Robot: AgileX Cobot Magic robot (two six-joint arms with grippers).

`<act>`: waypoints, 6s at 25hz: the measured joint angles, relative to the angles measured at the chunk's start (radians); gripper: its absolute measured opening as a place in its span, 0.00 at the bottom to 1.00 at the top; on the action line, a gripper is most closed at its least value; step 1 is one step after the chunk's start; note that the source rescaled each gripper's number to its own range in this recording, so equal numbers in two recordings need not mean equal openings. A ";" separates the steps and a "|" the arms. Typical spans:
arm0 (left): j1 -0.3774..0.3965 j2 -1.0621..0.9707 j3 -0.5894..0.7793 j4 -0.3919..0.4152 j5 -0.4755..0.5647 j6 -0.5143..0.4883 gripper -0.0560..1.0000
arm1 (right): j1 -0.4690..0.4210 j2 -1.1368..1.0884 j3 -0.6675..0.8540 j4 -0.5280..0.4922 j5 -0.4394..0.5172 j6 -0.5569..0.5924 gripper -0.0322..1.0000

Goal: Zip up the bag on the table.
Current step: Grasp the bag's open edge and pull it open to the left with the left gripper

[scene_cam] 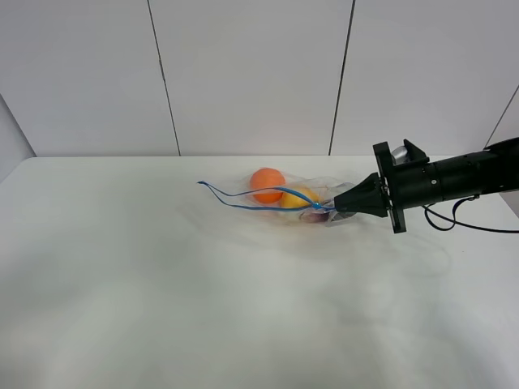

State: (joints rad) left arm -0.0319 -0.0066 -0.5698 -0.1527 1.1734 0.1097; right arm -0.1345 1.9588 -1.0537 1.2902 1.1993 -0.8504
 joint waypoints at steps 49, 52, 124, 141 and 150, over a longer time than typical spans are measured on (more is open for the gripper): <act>-0.516 1.327 -0.451 -0.534 -0.815 1.603 1.00 | 0.000 0.000 0.000 0.000 -0.003 0.002 0.03; -0.602 1.329 -0.399 -0.539 -0.923 1.604 1.00 | 0.000 0.000 0.000 0.000 -0.003 0.002 0.03; -0.863 1.972 -0.569 -0.533 -1.560 1.530 0.06 | 0.000 0.000 -0.001 0.004 -0.005 0.019 0.03; -0.724 1.972 -0.470 -0.479 -1.687 1.537 0.06 | 0.000 0.000 -0.003 0.014 -0.012 0.022 0.03; -0.639 1.972 -0.416 -0.429 -1.726 1.538 0.06 | 0.001 0.000 -0.003 0.014 -0.012 0.022 0.03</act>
State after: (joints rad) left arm -0.6709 1.9652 -0.9860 -0.5819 -0.5524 1.6472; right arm -0.1335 1.9588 -1.0570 1.3047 1.1873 -0.8281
